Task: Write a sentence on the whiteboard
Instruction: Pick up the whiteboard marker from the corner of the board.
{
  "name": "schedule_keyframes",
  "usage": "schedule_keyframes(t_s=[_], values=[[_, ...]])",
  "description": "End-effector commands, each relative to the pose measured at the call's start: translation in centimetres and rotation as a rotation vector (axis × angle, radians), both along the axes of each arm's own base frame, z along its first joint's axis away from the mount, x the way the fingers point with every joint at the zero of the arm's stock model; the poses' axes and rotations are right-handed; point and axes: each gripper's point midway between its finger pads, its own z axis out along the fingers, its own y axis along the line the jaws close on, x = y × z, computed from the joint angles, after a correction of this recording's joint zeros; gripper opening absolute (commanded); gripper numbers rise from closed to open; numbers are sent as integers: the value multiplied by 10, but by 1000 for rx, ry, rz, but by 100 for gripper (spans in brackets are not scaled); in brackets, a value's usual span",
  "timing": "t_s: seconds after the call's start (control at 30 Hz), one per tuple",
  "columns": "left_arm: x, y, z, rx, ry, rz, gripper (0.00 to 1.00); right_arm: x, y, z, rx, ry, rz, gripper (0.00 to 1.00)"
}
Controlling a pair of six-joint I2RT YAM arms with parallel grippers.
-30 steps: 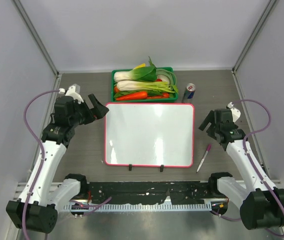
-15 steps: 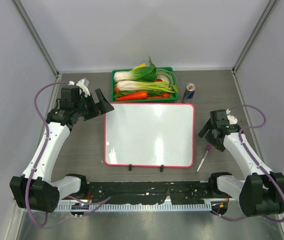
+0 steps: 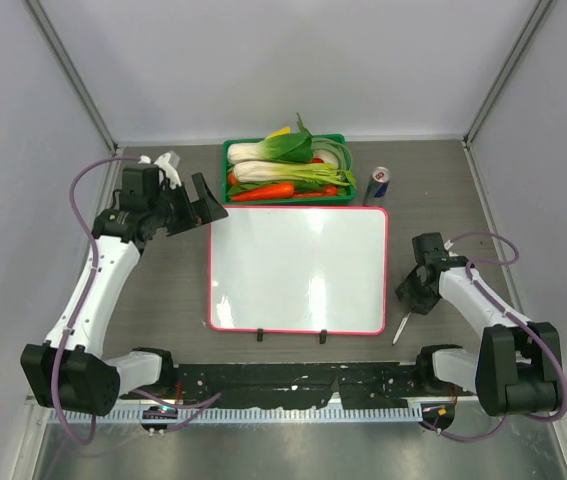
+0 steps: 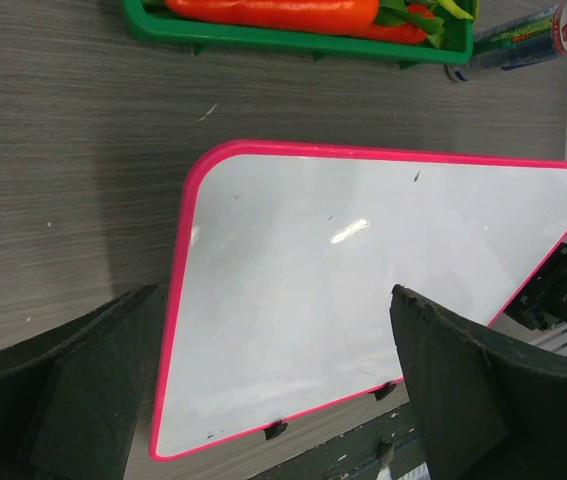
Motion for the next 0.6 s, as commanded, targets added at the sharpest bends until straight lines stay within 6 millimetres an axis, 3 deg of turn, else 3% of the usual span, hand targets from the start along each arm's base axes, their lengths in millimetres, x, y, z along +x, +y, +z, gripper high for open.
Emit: schedule_keyframes(t_s=[0.0, 0.03, 0.1, 0.13, 0.17, 0.3, 0.37, 0.57], values=[[5, 3, 22, 18, -56, -9, 99, -2, 7, -16, 45, 9, -33, 45], [6, 3, 23, 19, -61, -7, 100, -3, 7, -18, 46, 10, -32, 44], [5, 3, 25, 13, -66, -5, 100, -6, 8, -25, 54, 26, -31, 28], [6, 4, 26, 10, -66, 0, 100, -6, 10, -27, 60, 28, -28, 11], [6, 3, 27, 8, -67, 0, 100, -6, 9, -28, 55, 30, -24, 1], [6, 4, 32, 7, -73, 2, 100, 20, 5, -11, 18, -31, 37, 1], [6, 5, 36, 10, -78, 0, 100, 37, -5, 9, -44, -70, 60, 1], [3, 10, 49, 31, -110, 12, 100, 88, -46, 97, -297, -230, 73, 1]])
